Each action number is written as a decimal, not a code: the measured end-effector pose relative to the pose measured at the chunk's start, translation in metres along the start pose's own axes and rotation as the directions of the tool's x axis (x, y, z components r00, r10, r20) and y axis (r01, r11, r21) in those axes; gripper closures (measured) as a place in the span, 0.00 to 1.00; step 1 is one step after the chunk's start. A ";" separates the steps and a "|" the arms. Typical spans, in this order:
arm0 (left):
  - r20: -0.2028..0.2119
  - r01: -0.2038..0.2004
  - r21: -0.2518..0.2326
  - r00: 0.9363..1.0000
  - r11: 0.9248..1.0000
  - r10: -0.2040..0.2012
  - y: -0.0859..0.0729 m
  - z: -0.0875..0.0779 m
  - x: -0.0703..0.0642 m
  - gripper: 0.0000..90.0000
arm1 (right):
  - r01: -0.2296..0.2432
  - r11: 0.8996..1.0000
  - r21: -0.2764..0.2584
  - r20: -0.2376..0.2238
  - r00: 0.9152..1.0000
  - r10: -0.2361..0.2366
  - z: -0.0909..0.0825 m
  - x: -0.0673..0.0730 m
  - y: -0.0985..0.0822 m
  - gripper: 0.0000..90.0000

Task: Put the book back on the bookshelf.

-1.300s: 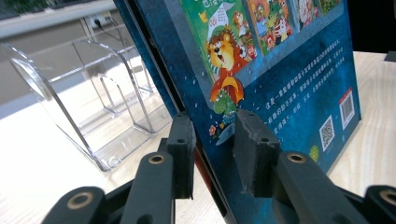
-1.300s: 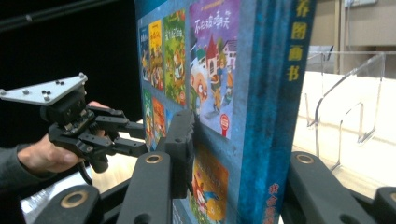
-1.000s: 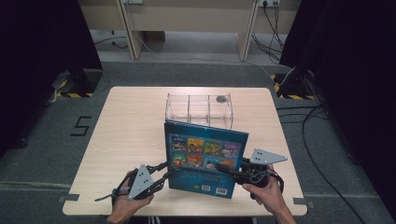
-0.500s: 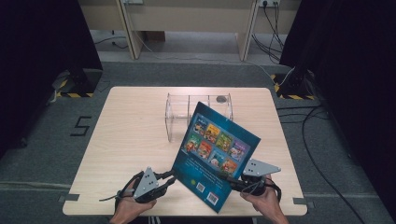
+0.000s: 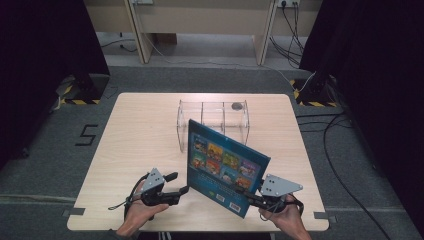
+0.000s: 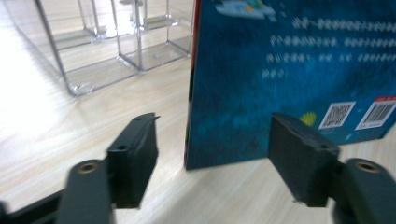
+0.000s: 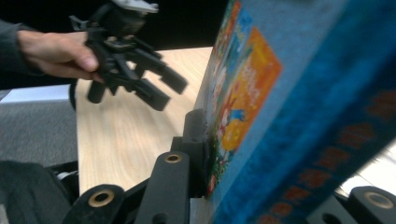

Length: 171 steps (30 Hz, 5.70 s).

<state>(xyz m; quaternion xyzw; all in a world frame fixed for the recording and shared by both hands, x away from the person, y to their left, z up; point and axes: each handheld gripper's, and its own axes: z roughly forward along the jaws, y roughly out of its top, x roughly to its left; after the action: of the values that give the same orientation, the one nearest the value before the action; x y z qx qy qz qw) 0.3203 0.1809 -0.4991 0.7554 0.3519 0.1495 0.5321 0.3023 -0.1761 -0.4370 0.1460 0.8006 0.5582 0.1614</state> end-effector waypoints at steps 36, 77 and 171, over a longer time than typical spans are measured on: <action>0.031 -0.018 -0.002 0.999 1.000 0.018 0.003 0.014 -0.003 0.50 | -0.223 0.973 -0.061 0.045 0.973 0.225 0.027 0.014 -0.034 0.84; -0.041 0.054 0.161 0.998 0.985 -0.047 -0.014 -0.006 0.027 0.45 | -0.185 0.956 -0.228 0.170 0.959 0.226 -0.010 -0.007 -0.020 0.92; -0.090 -0.070 0.289 0.991 0.955 0.100 -0.021 0.001 0.023 0.29 | -0.114 0.939 -0.326 0.598 0.744 0.298 0.088 -0.108 -0.009 0.92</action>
<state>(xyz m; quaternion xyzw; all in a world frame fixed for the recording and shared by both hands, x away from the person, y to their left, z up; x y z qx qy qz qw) 0.3294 0.1993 -0.5220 0.8299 0.3639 0.1590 0.3919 0.4362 -0.1493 -0.4639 0.3919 0.5933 0.5925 0.3787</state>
